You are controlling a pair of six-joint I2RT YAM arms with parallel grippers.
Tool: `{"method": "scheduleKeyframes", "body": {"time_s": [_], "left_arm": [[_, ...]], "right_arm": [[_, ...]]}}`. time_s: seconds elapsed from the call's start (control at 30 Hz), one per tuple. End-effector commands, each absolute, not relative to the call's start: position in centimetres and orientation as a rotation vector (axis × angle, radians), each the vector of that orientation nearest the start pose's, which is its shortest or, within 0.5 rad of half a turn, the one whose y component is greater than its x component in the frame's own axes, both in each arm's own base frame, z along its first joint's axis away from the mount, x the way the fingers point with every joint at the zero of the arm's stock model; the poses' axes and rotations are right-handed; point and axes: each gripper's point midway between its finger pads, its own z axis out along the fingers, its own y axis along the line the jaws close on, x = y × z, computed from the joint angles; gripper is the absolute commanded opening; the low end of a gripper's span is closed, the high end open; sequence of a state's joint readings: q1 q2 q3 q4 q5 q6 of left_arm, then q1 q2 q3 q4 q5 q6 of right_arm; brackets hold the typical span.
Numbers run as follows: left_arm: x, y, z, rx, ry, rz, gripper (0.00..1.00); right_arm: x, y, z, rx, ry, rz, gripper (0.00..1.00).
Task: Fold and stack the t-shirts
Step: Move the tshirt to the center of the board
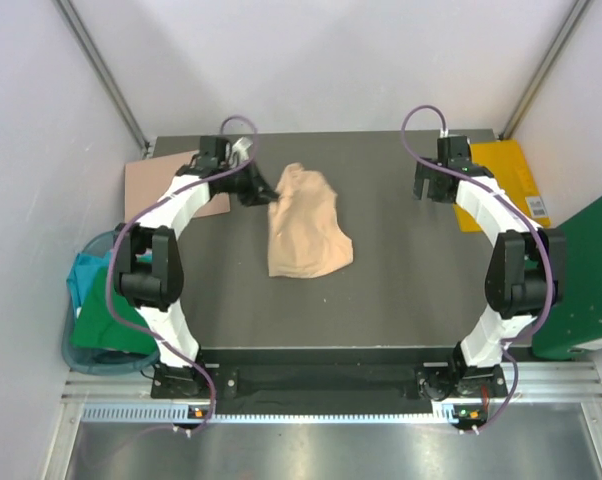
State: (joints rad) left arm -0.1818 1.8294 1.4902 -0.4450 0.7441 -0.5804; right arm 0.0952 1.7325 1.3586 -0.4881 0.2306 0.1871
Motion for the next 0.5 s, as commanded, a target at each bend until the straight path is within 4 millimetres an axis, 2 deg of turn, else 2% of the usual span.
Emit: {"method": "scheduleKeyframes", "body": {"time_s": [0.0,0.03,0.07,0.1,0.17,0.2,0.23,0.27,0.3,0.33,0.37,0.43,0.47], "left_arm": [[39.6,-14.2,9.5,-0.514,2.716,-1.026,0.0],[39.0,-13.1,8.1,-0.567,2.77,-0.959,0.17],[39.2,-10.9,6.4,-0.605,2.816,-0.793,0.21],[38.1,-9.6,5.9,-0.641,2.877,-0.668,0.24],[39.1,-7.8,7.6,-0.609,2.832,-0.506,0.29],[39.9,-6.7,8.7,-0.597,2.776,-0.42,0.43],[40.5,-6.5,10.0,-0.585,2.724,-0.403,0.54],[41.2,-6.7,12.7,-0.547,2.637,-0.398,0.81],[41.8,-6.6,14.2,-0.526,2.579,-0.371,0.99],[43.1,-7.0,16.0,-0.473,2.499,-0.361,0.99],[43.2,-8.3,17.9,-0.411,2.451,-0.363,0.99],[44.3,-10.3,20.3,-0.276,2.373,-0.38,0.99],[44.3,-12.5,20.4,-0.198,2.372,-0.396,0.99]], "right_arm": [[45.0,2.2,14.0,0.205,2.345,-0.059,1.0],[45.1,3.2,14.0,0.172,2.349,0.005,1.0],[45.2,3.6,13.9,0.161,2.349,0.03,1.0],[45.2,4.5,13.9,0.132,2.351,0.05,1.0],[45.3,5.3,13.6,0.105,2.36,0.059,1.0],[45.2,6.0,13.4,0.088,2.367,0.065,1.0],[45.0,6.4,13.1,0.078,2.38,0.071,1.0],[45.0,6.8,12.5,0.072,2.395,0.078,1.0],[44.9,7.3,12.3,0.068,2.401,0.092,1.0],[44.8,7.8,12.1,0.059,2.407,0.108,1.0],[44.7,8.0,11.7,0.057,2.414,0.114,1.0],[44.6,8.8,11.4,0.051,2.421,0.14,1.0],[44.6,9.0,11.1,0.056,2.428,0.15,1.0]]}}
